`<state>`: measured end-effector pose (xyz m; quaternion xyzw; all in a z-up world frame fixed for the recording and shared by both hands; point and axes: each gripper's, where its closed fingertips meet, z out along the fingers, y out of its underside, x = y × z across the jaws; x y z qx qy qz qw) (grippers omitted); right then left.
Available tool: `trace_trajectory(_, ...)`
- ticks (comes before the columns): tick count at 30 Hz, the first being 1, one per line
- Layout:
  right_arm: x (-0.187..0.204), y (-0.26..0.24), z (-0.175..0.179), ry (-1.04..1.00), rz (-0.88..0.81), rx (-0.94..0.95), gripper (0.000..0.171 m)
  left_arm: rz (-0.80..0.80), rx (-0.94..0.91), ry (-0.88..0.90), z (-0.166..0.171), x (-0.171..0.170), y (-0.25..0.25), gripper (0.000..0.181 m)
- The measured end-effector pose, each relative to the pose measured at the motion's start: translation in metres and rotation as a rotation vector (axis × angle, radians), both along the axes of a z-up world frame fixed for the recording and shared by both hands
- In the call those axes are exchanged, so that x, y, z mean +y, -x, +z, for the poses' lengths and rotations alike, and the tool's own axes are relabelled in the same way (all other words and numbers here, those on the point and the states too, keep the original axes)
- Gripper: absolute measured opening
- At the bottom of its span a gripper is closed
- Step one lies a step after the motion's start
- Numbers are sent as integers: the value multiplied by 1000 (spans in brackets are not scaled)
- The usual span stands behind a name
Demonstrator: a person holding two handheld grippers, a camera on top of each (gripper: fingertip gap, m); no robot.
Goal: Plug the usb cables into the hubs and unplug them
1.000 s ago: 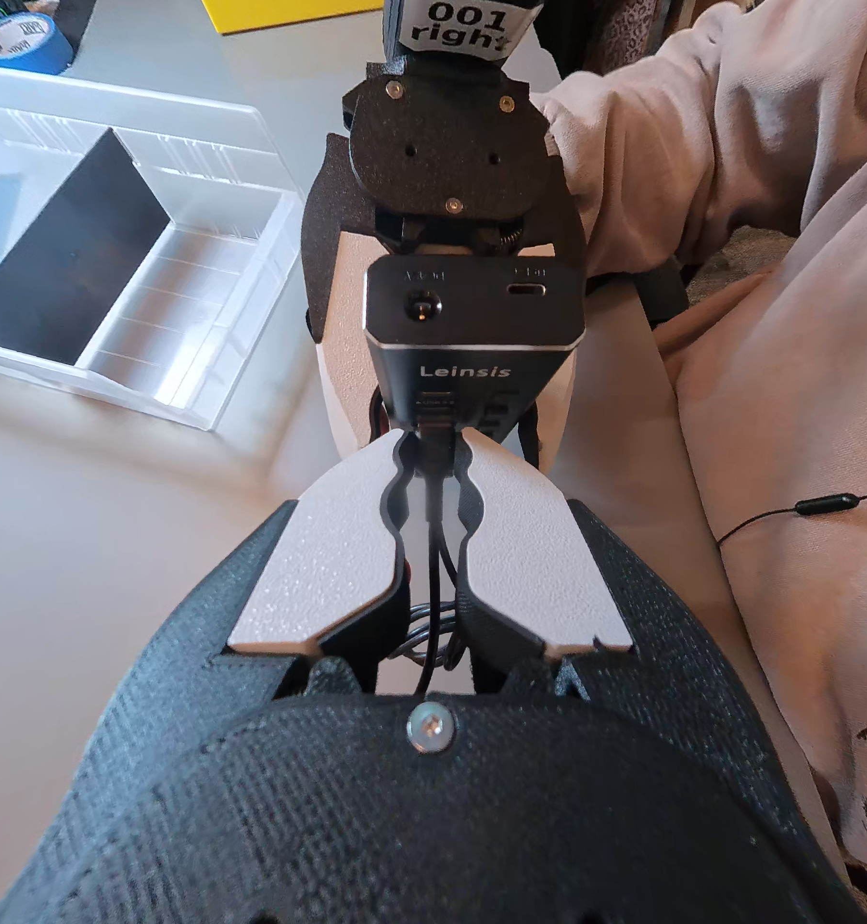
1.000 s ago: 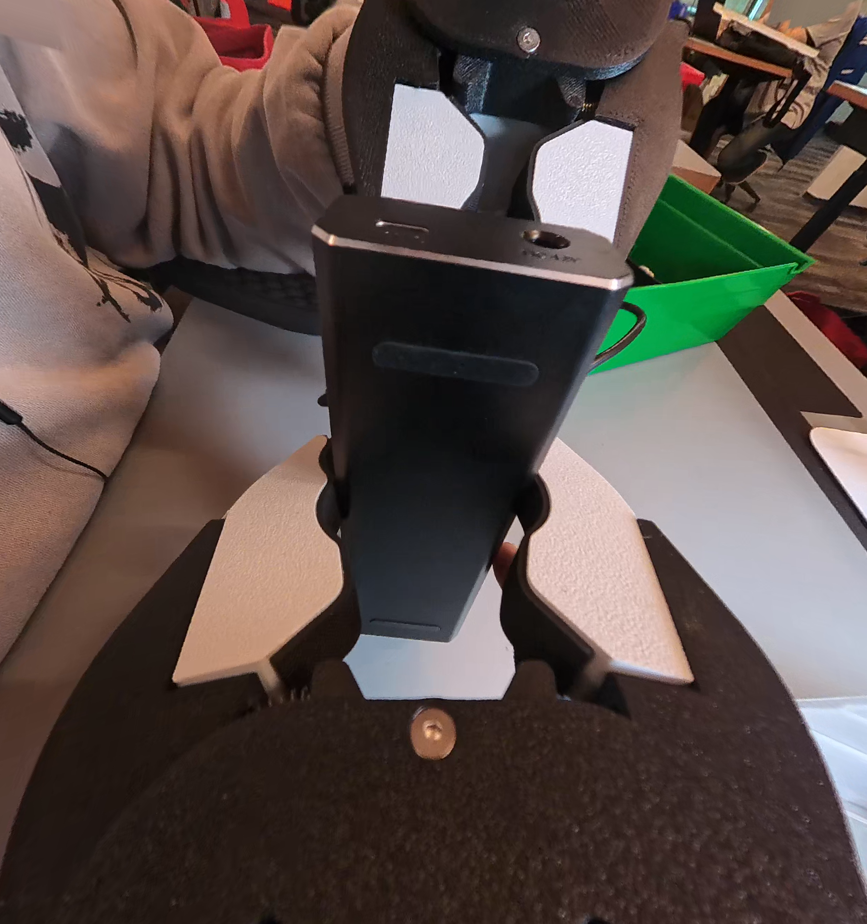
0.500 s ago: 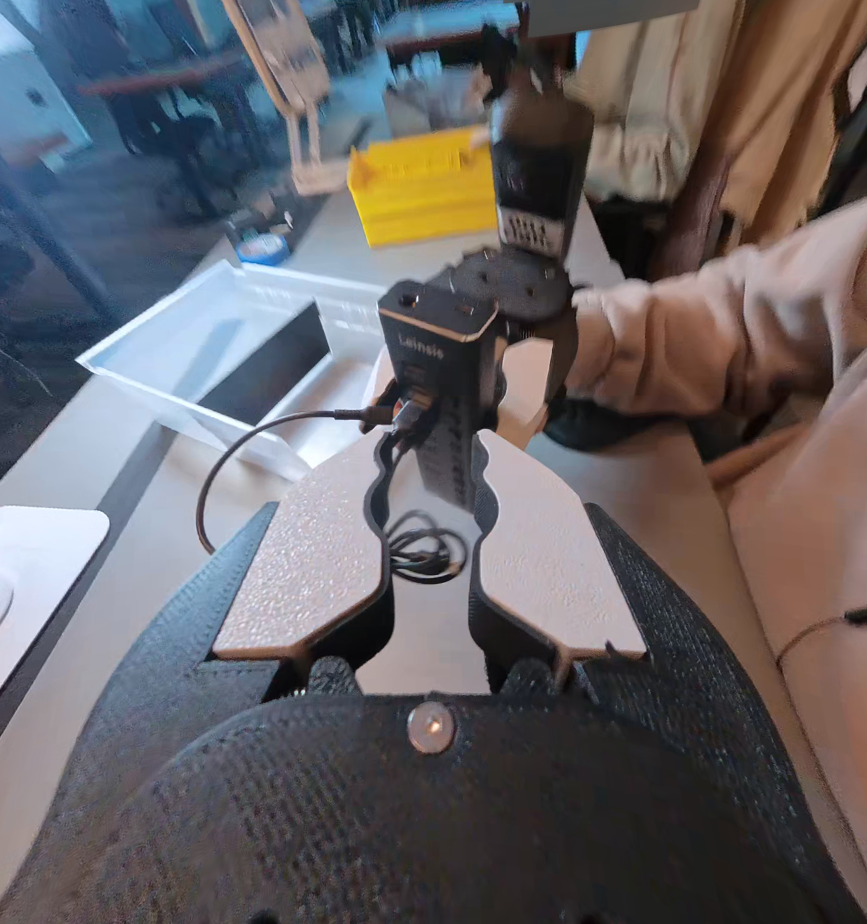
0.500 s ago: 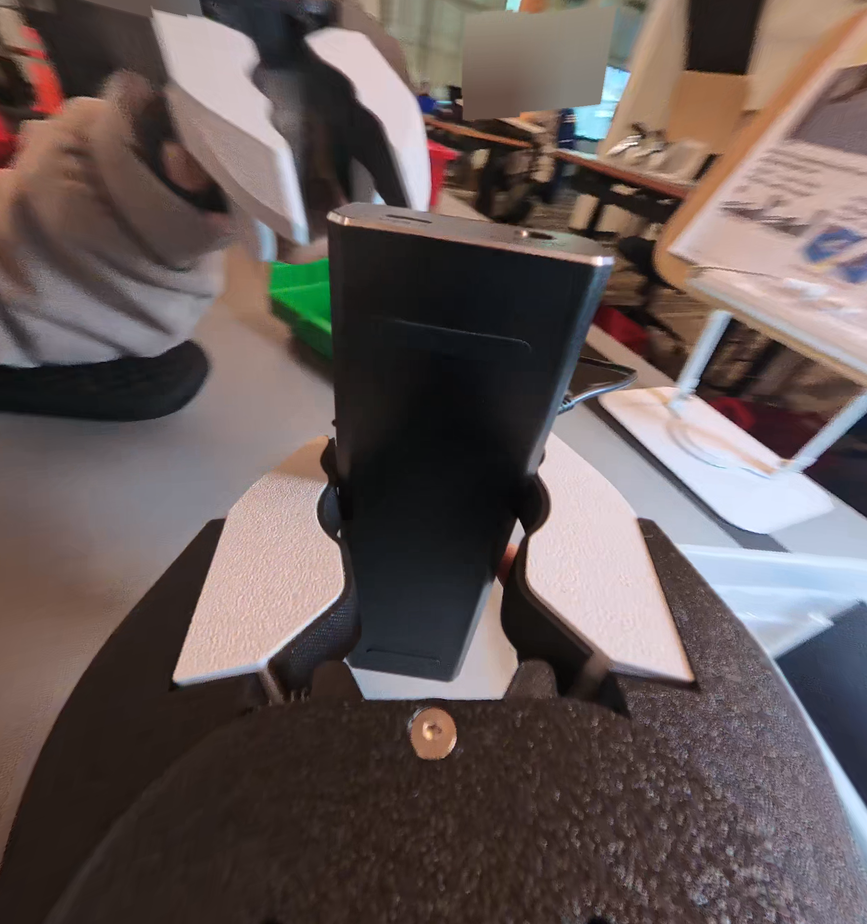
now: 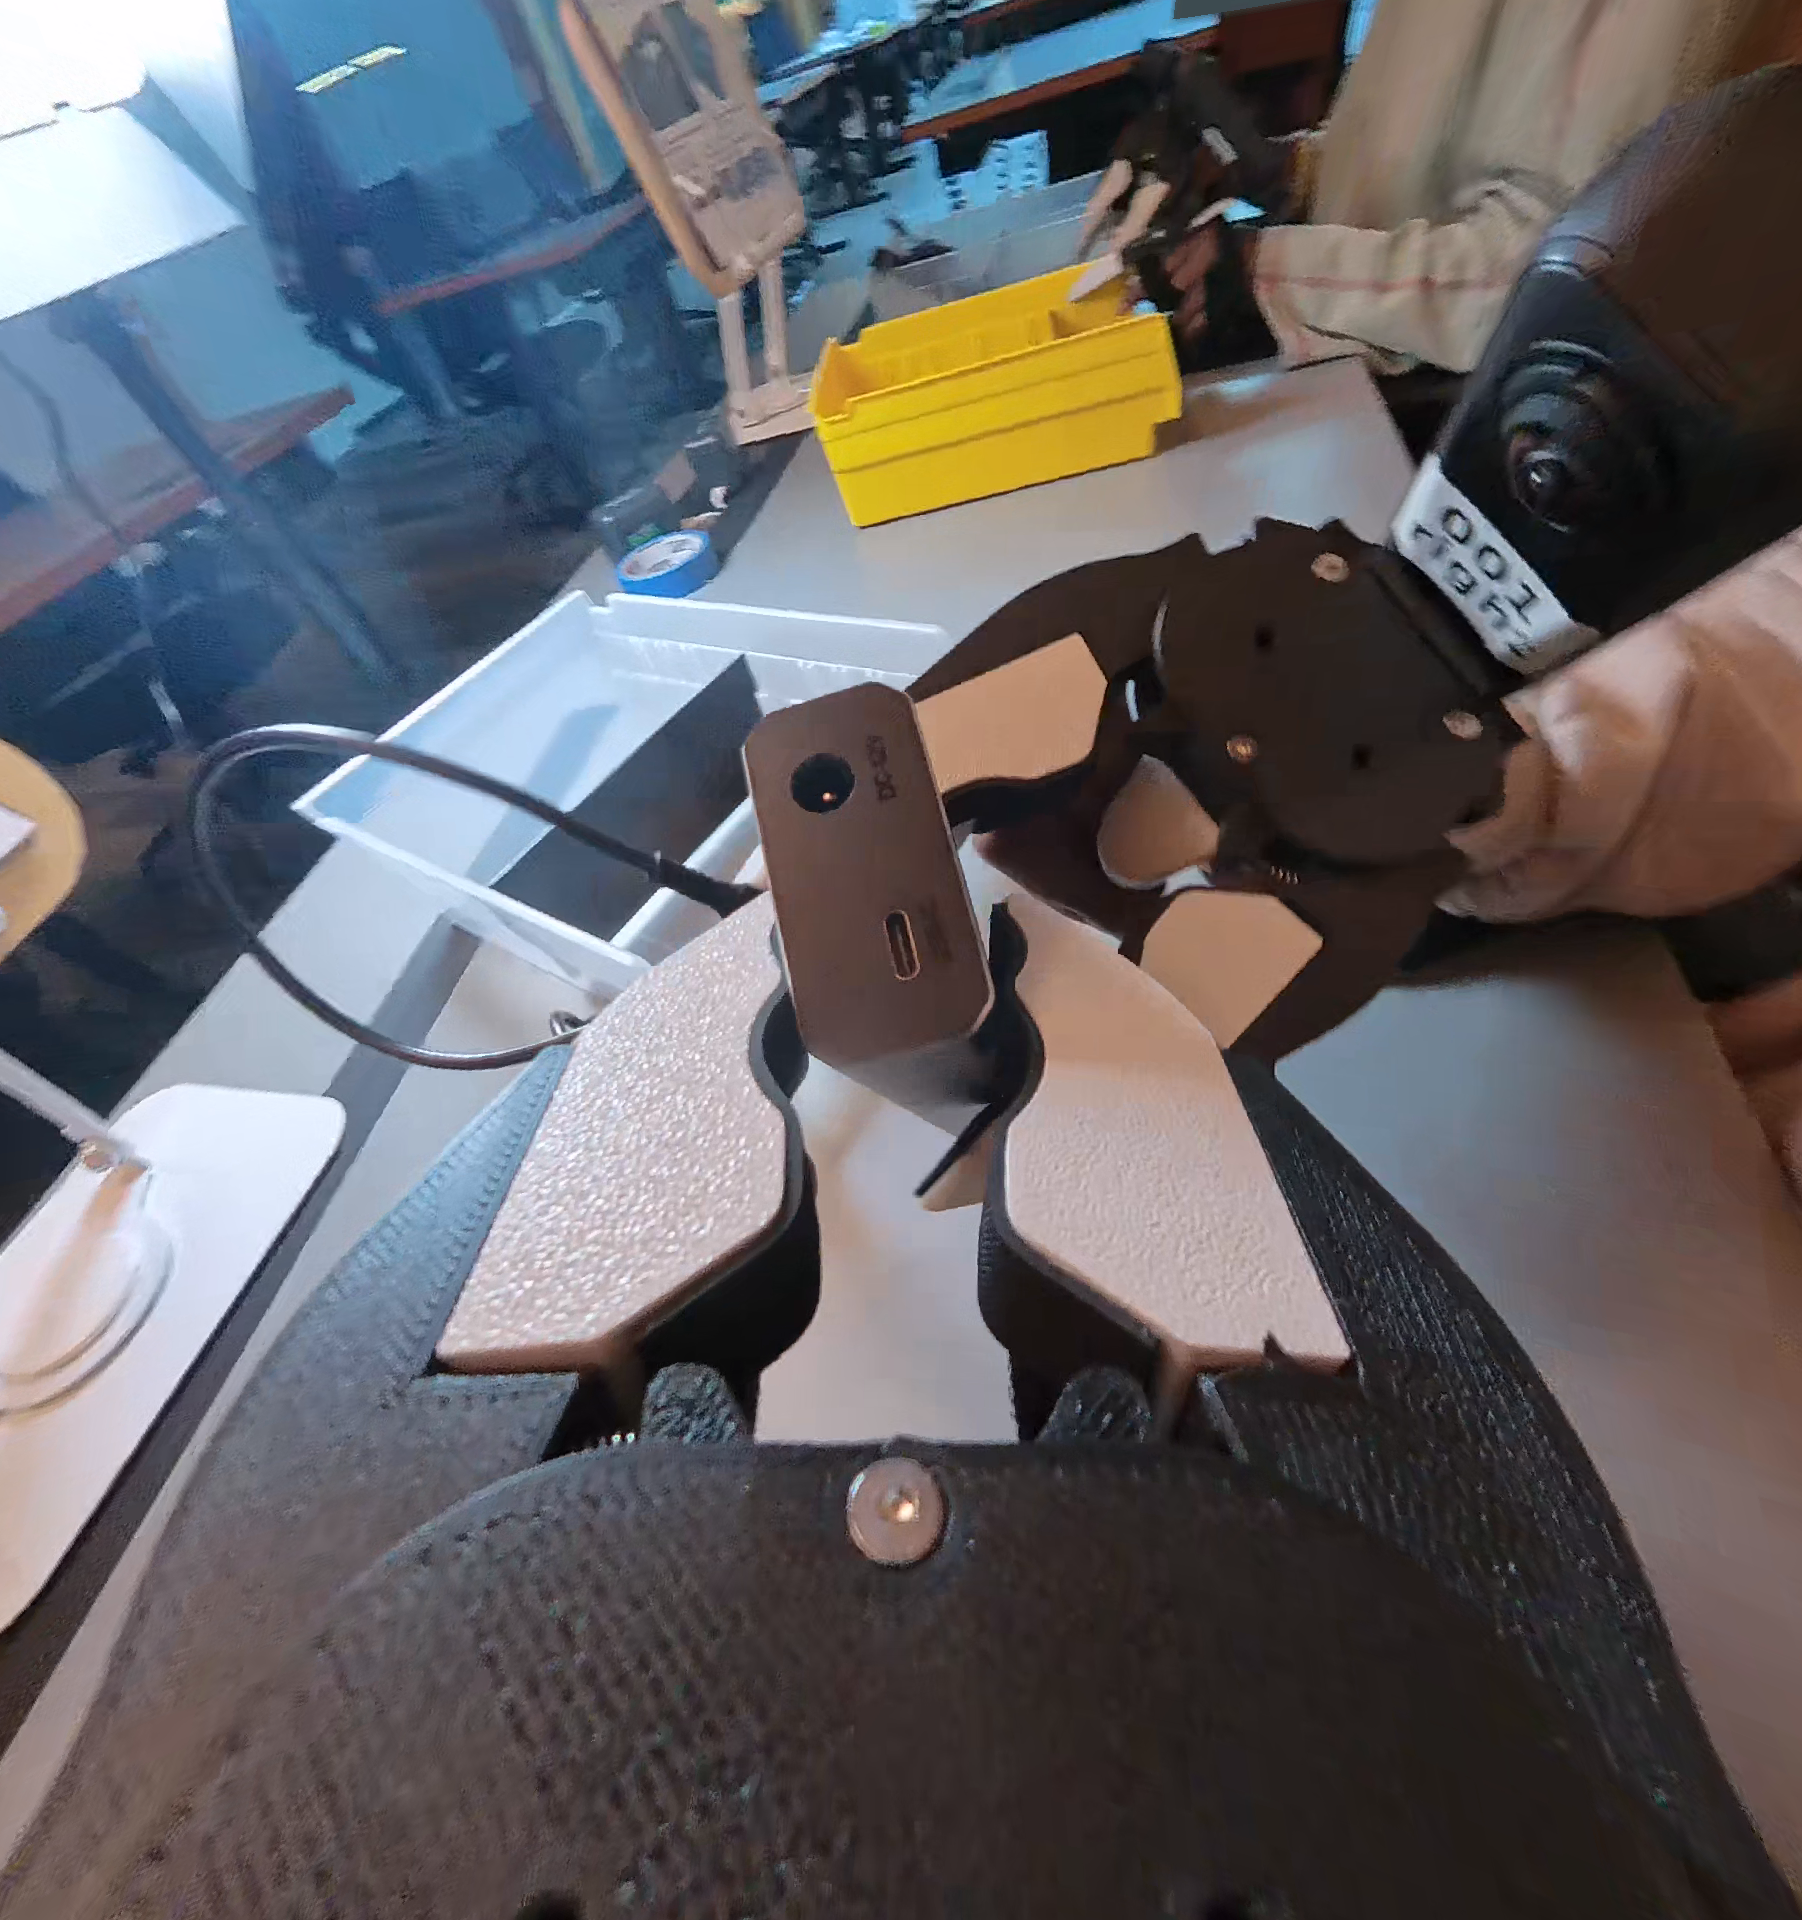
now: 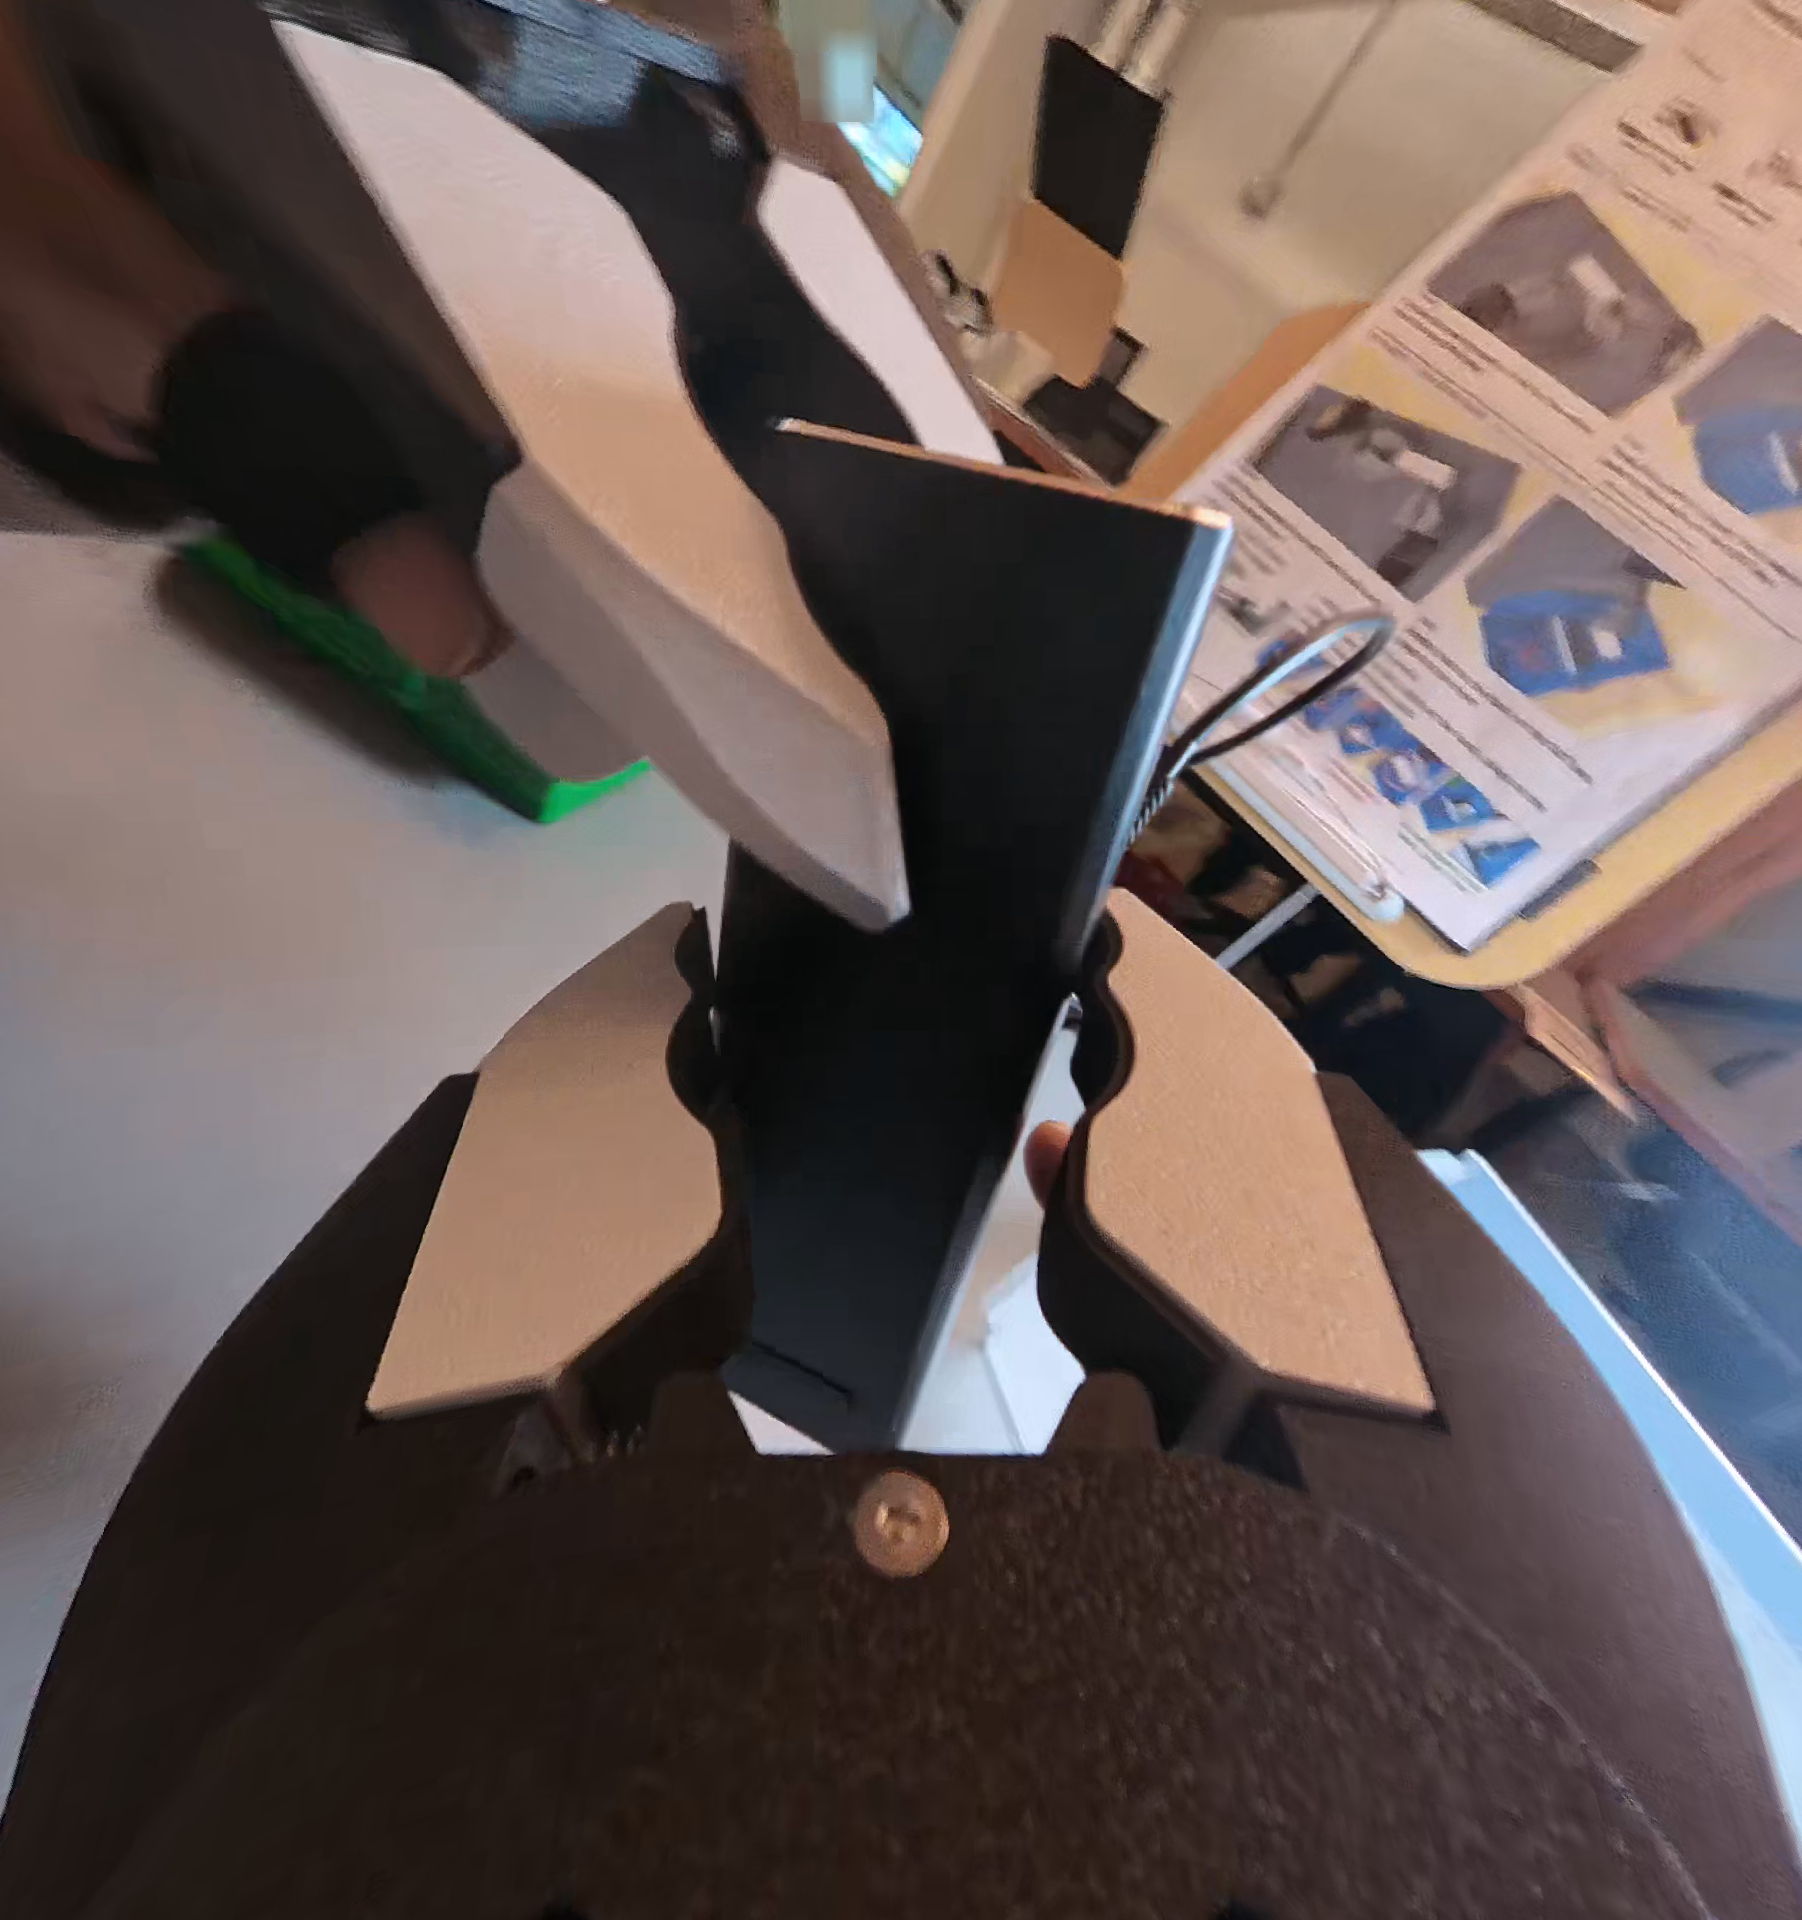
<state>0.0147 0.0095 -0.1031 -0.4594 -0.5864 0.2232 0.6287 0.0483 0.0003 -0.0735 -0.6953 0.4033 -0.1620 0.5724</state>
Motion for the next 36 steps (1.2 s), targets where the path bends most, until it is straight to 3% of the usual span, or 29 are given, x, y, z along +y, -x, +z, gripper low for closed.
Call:
trace_trajectory(6,-32,-15,-19,214,396,-113,56,-294,-48,-21,24,-38,22,30)
trace_trajectory(9,-59,-14,-28,347,570,-152,59,-459,-92,-62,31,-64,27,29)
trace_trajectory(12,-76,4,-43,318,551,-174,61,-571,-147,-62,30,-76,18,29)
trace_trajectory(14,-81,11,-40,225,510,-123,37,-622,-168,-56,26,-81,10,30)
trace_trajectory(17,-58,9,-29,202,377,-93,31,-538,-237,-99,35,-65,11,29)
trace_trajectory(22,23,-9,-12,7,-29,-8,30,-127,-337,-128,39,-4,20,48)
trace_trajectory(24,45,-19,-4,-28,-146,24,30,31,-418,-69,30,18,23,45)
trace_trajectory(27,58,-22,-1,-90,-277,6,30,103,-480,-3,10,31,4,66)
trace_trajectory(30,47,-11,-5,-218,-306,-35,31,210,-459,-107,11,39,1,71)
trace_trajectory(33,38,-4,-3,-182,-261,-17,35,191,-438,-127,16,34,9,66)
trace_trajectory(36,22,3,-11,-63,-112,-46,41,143,-348,-127,18,29,15,65)
